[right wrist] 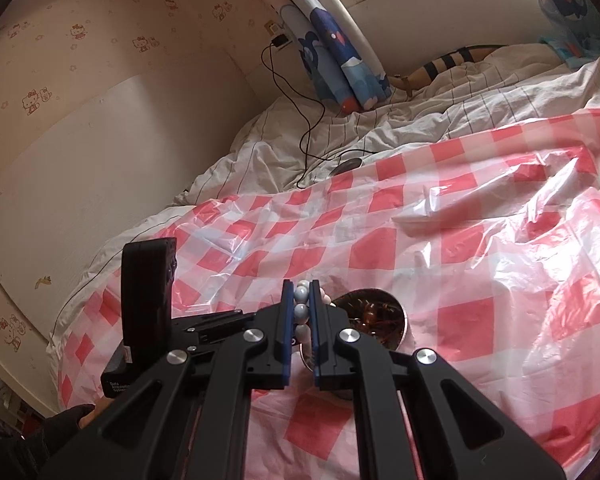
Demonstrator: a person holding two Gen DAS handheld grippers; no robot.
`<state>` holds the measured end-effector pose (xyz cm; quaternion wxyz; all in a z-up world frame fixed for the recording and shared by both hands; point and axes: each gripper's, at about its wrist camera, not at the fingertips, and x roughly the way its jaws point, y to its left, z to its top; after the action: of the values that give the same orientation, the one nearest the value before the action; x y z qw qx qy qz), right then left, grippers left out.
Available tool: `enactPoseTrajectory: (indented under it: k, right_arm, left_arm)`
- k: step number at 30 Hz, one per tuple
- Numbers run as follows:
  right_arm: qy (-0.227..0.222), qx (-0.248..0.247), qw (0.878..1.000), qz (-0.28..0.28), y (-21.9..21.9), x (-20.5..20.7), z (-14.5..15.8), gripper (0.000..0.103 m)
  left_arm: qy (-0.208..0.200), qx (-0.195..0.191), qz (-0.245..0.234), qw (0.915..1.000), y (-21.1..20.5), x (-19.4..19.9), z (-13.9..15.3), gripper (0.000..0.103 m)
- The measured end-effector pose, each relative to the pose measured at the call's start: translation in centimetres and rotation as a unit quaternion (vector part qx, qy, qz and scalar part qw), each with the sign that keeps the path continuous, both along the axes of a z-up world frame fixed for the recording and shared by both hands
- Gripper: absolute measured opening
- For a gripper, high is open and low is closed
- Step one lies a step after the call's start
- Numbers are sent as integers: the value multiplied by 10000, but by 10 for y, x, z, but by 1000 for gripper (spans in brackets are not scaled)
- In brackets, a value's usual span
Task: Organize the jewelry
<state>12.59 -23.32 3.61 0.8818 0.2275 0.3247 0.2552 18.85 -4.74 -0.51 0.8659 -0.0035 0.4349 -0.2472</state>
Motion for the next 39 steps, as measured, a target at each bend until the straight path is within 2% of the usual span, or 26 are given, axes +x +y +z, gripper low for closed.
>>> enactPoseTrajectory:
  k: [2,4,6,8,10,12,14,15,17,18,19,22,26,39]
  right_arm:
    - [132,170,9998,45,2,6,-7,8]
    - [361,161,9992,88,6,16,-18,8]
    - [576,-361,9977,34,15,26,-29,9]
    - [678,-1036,9922,-112,22,30,-36,10]
    - [506,-1435,9880,-275,23,22,-32,42]
    - [223,-1673,9849,-391,23,7,-22,45]
    - [27,-1857,9814,-495,21,-13,-12,45]
    - [-41,-1951,9791,-570,20,-23,-8,48]
    - [-154,-2131,9742,-728,18,-46,-2,62]
    - [-185,-2196,9722,-795,18,-57,0,73]
    - [-197,-2258,9706,-812,18,-67,0,77]
    - [-177,-2458,9650,-893,19,-97,-4,81]
    - [-53,-2429,9626,-1197,8,-121,-13,87]
    - [24,-2497,9601,-1257,8,-117,-22,91]
  left_arm:
    - [-74,-61,120,9999,8,-1,7,41]
    - [-236,11,209,9995,12,-4,17,46]
    - [-448,200,297,9984,14,-11,26,52]
    - [-695,558,401,9952,13,-21,33,63]
    - [-951,914,468,9902,10,-35,40,73]
    - [-1166,1181,539,9847,9,-50,45,80]
    - [-1271,1292,615,9815,9,-62,49,87]
    - [-1296,1329,639,9805,9,-70,50,88]
    - [-1331,1389,713,9787,10,-83,52,92]
    - [-1325,1383,750,9786,11,-91,51,93]
    - [-1310,1363,794,9787,13,-98,51,94]
    - [-1235,1348,928,9788,18,-116,46,95]
    - [-1153,1271,1022,9798,23,-128,39,95]
    - [-1089,1304,998,9804,14,-124,32,96]
